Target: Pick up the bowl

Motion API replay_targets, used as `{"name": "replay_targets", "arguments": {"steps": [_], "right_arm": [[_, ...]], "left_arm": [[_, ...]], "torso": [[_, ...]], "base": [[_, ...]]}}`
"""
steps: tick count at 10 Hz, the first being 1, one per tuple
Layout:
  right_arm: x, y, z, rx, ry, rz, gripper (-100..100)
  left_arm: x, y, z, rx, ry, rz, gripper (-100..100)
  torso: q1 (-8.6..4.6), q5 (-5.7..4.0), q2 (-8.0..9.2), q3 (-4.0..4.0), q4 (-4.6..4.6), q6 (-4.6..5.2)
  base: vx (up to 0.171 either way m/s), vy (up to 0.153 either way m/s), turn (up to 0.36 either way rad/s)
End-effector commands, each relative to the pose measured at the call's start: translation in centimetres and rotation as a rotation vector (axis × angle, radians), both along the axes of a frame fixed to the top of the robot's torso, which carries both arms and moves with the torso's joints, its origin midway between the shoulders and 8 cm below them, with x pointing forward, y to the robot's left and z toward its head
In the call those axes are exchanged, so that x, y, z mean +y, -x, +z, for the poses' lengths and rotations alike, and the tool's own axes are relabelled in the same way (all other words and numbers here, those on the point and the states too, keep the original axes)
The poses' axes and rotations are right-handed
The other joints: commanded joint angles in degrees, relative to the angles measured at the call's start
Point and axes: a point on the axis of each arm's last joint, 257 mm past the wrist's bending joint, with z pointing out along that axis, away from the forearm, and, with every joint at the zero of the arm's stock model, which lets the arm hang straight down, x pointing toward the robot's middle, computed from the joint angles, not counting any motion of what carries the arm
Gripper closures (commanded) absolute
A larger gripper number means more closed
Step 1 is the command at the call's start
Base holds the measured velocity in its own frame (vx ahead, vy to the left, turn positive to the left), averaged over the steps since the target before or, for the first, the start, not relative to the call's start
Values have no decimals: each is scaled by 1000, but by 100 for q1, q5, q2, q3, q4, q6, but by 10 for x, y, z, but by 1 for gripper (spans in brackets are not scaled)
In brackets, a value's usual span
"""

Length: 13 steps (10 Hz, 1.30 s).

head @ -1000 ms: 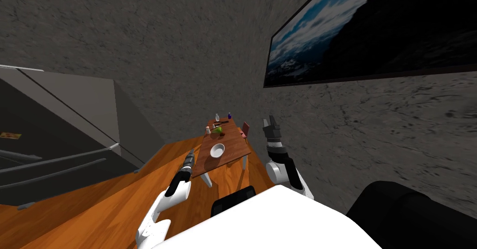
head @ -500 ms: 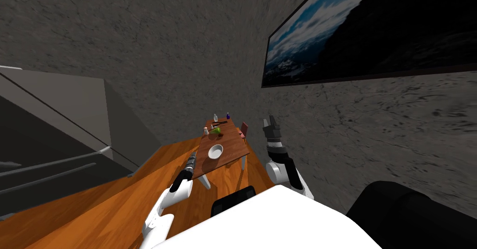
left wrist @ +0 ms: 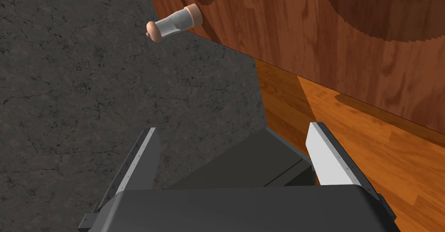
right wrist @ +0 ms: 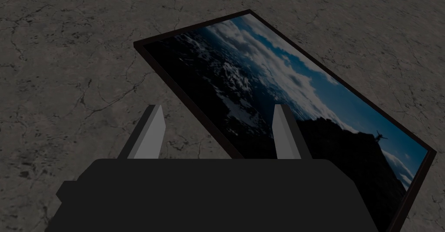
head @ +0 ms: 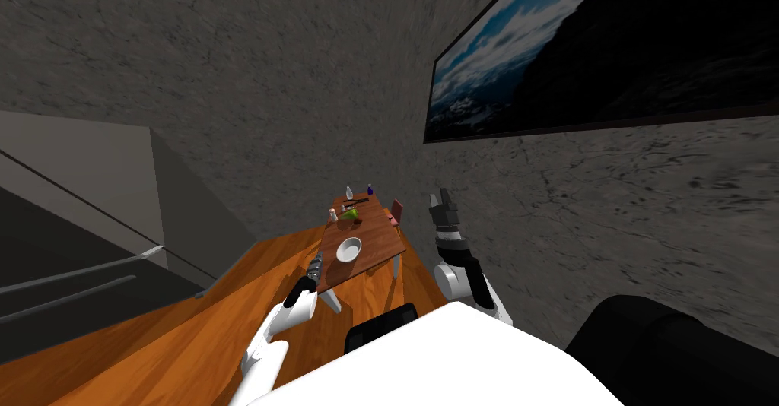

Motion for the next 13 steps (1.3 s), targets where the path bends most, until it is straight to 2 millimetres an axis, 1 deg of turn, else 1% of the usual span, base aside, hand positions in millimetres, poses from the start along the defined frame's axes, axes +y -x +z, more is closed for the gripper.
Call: {"name": "replay_targets", "arguments": {"steps": [1,2,3,4,5,6,7,8,9,10,11,12,13], "right_arm": [[0,0,0,0,0,0,0],[0,0,0,0,0,0,0],[0,0,0,0,0,0,0],[0,0,0,0,0,0,0],[0,0,0,0,0,0,0],[0,0,0,0,0,0,0],[0,0,0,0,0,0,0],[0,0,0,0,0,0,0],[0,0,0,0,0,0,0],[0,0,0,0,0,0,0],[0,0,0,0,0,0,0],[0,0,0,0,0,0,0],[0,0,0,0,0,0,0]], "left_arm": [[-4,-3,-12,46,-2,-5,-100],[-3,4,-23,71,0,-2,-100],[-2,6,-27,79,1,-1,-100],[-5,2,-31,107,-2,-8,-100],[-4,10,-43,133,1,-4,-100],[-7,6,-46,158,-4,-12,-100],[-6,15,-59,189,0,-8,-100],[-8,18,-70,232,-3,-13,-100],[-9,20,-78,269,-7,-18,-100],[-8,27,-86,290,-5,-16,-100],[-10,27,-91,319,-9,-22,-100],[-10,34,-103,364,-13,-25,-100],[-10,39,-108,380,-11,-23,-100]], "torso": [[0,0,0,0,0,0],[0,0,-3,-1,0,3],[1,0,-2,-1,0,0],[2,1,3,2,1,0],[0,0,0,1,1,3],[1,0,-1,0,0,0],[1,0,-4,-2,0,3],[1,0,-3,-2,-1,0],[0,0,-6,-3,-1,1],[-4,-1,-12,-6,-2,3],[1,0,-8,-5,-2,-2],[2,0,-11,-6,-1,1],[2,0,-16,-9,-3,1]], "base": [[31,-14,-79],[31,-11,-42],[13,-5,14],[23,-13,-76],[30,-9,-55],[34,-9,-95],[31,-10,-41],[40,-15,-61],[60,-22,-140],[47,-8,-49],[51,-6,-49],[74,-6,-114],[54,2,-52]]}}
